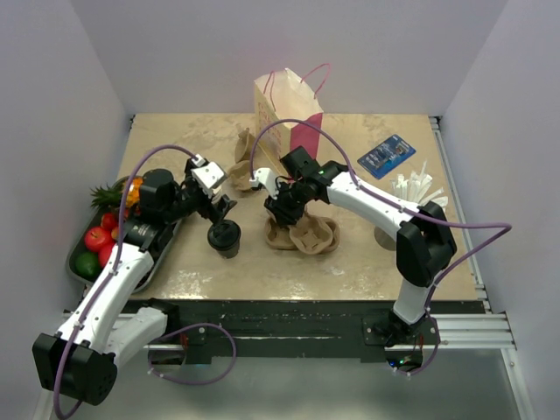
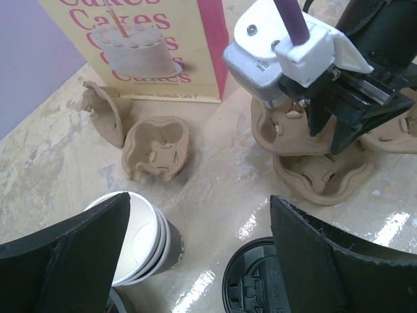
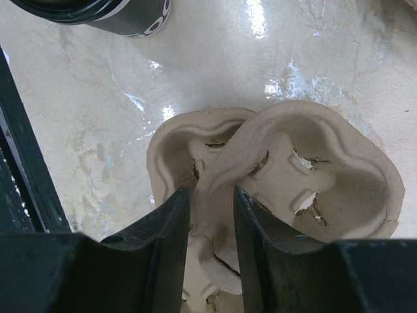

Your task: Pack the takeout coffee

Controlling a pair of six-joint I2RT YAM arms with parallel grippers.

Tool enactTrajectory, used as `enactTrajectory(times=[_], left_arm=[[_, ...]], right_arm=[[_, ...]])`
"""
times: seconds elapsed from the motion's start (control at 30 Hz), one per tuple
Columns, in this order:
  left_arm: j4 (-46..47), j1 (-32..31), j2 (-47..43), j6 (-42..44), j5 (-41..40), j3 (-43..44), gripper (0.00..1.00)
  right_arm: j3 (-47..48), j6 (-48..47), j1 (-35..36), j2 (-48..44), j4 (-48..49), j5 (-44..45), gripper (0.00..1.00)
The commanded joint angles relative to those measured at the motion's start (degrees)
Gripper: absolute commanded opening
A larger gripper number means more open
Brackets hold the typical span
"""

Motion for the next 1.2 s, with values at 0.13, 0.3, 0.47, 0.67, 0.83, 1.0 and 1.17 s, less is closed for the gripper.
enactTrajectory(times=[0.13, 0.3, 0.47, 0.67, 0.83, 1.0, 1.17], left_arm=[[0.3, 0.4, 0.3, 2.5, 2.7, -0.3, 0.92], [0.2, 0.4, 0.2, 2.8, 3.2, -0.8, 0.91], [-0.1, -0.5, 0.5, 6.2, 6.3, -1.6, 0.9], [3.0, -8.0, 1.1, 18.6, 8.7, -7.1, 0.89], [6.5, -15.1, 2.6, 24.1, 7.2, -9.4, 0.89], [15.3, -21.6, 5.6, 24.9, 6.6, -11.2, 0.88], [23.1, -24.8, 8.7, 24.3, 5.4, -14.5, 0.89]], right_arm=[[1.5, 2.4, 0.1, -0.3, -0.2, -2.1, 0.33], [2.2, 2.5, 0.0, -0.5, -0.4, -2.2, 0.26], [2.7, 2.4, -0.8, -1.4, -1.7, -4.0, 0.11], [5.3, 1.1, -3.9, -0.4, -7.1, -8.3, 0.0], [6.4, 0.6, -4.6, -0.6, -7.8, -10.5, 0.0], [6.8, 0.9, -4.8, -0.9, -8.3, -13.3, 0.0], [7.5, 0.9, -5.0, -0.5, -9.6, -13.3, 0.0]])
